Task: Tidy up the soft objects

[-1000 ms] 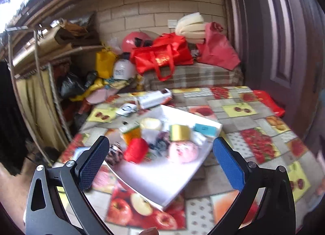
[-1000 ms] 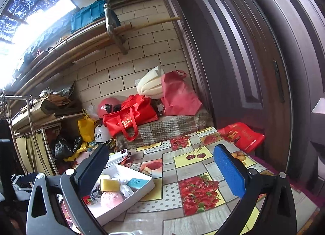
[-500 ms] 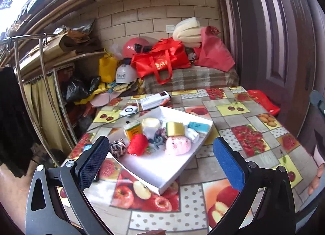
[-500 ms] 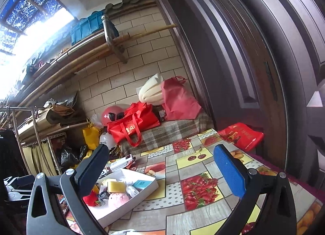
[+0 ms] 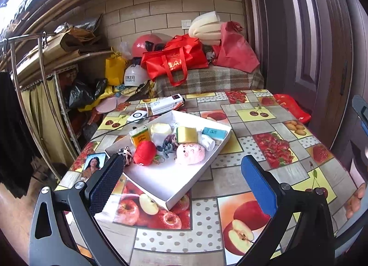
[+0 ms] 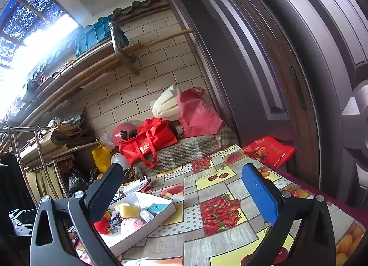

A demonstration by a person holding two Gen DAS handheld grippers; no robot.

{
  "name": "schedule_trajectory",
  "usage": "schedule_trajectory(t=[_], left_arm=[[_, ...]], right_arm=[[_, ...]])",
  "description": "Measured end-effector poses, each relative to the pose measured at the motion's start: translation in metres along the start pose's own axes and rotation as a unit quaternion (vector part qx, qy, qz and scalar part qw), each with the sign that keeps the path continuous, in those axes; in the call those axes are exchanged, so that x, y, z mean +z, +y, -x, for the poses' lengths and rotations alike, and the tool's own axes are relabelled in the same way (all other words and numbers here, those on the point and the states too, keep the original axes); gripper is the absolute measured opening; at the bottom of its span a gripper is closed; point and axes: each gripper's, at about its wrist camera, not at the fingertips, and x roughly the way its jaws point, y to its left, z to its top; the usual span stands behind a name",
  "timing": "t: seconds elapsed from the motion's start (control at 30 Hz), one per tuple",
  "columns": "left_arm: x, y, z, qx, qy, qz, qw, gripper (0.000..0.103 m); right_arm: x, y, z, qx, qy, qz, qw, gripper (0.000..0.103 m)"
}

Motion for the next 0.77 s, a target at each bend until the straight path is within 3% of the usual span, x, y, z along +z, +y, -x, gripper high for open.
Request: schedule_trajectory(t=[0.2, 0.77], left_arm=[[0.0, 0.003, -0.002, -0.001, 0.002, 0.004, 1.0, 0.103], [-0.006, -0.003, -0.021, -0.009, 0.028, 0.002, 0.9996, 0.103]], right_arm=[[-0.006, 0.003, -0.004, -0.029, 0.005, 0.017, 0.999, 0.103], [-0.006, -0.013, -0.011, -0.046, 0.024, -0.011, 0.999, 0.103]])
